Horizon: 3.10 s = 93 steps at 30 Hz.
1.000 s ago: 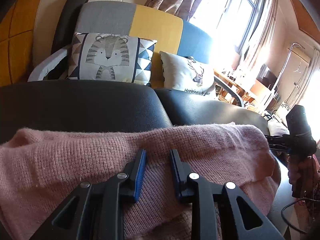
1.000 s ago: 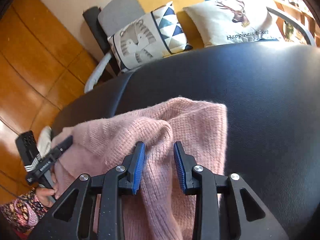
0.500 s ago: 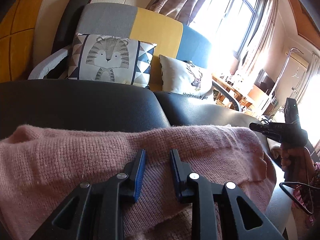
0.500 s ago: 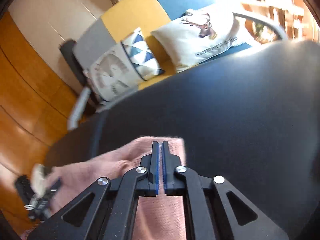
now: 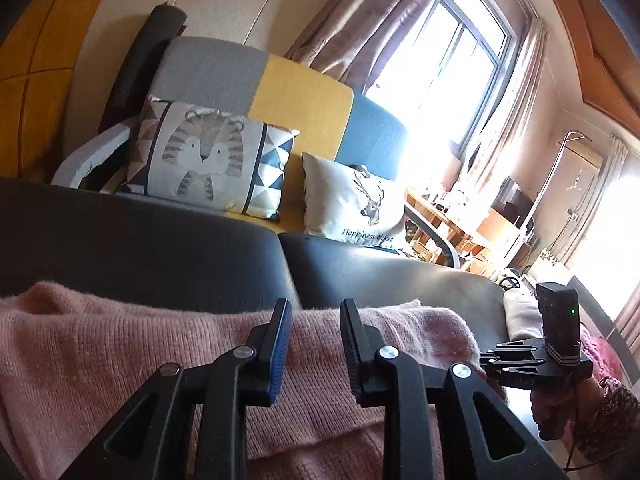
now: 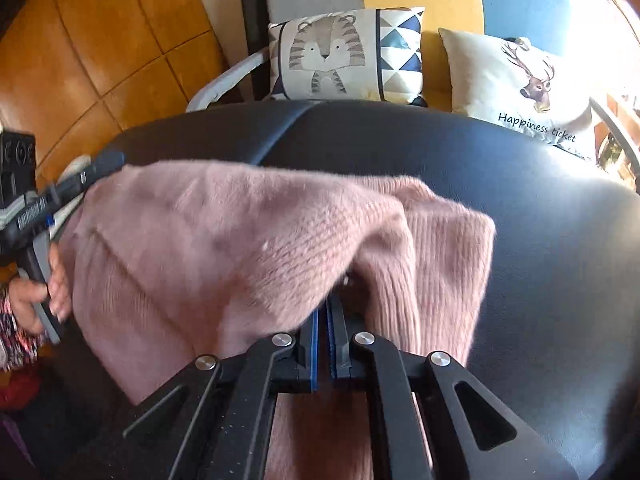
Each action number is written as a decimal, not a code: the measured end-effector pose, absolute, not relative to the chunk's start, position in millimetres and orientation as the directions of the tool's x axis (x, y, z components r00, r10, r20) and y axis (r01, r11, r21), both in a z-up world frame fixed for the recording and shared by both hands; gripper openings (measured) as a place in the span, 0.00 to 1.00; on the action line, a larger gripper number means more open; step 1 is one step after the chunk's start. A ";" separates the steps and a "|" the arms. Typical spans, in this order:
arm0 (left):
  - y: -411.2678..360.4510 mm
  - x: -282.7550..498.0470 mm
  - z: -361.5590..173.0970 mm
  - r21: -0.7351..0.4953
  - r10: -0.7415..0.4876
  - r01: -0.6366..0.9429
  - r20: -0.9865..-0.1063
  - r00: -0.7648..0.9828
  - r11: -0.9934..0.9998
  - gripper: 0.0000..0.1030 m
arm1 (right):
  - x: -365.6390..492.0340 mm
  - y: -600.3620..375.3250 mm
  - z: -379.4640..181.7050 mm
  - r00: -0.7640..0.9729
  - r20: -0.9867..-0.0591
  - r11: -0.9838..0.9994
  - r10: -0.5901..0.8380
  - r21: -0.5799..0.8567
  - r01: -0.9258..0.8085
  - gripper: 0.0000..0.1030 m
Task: Fold clothes
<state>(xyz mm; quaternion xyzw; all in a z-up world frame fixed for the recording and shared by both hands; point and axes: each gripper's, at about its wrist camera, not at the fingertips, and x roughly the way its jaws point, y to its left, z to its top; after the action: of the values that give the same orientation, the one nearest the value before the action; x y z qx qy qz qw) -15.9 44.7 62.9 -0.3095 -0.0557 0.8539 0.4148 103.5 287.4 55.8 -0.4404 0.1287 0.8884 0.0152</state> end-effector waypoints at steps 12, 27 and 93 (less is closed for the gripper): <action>62.8 -6.0 35.3 -0.193 0.653 -0.703 -0.592 -0.473 -0.685 0.24 | 102.9 344.1 36.4 -0.684 -0.726 -0.832 0.069 0.337 -0.441 0.01; 61.6 -13.3 30.1 -0.245 0.664 -0.694 -0.610 -0.432 -0.677 0.24 | 111.9 319.3 54.3 -0.668 -0.744 -0.931 -0.014 0.252 -0.262 0.08; 96.9 -2.4 30.4 -0.212 0.682 -0.753 -0.620 -0.389 -0.623 0.25 | 59.4 364.4 35.8 -0.664 -0.743 -0.848 0.086 0.295 -0.441 0.08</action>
<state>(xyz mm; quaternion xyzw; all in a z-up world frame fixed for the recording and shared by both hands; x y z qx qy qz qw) -2.4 96.9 30.4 -0.3455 0.0518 0.8319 0.4312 59.4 364.4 35.8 -0.3816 0.2320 0.8822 0.1494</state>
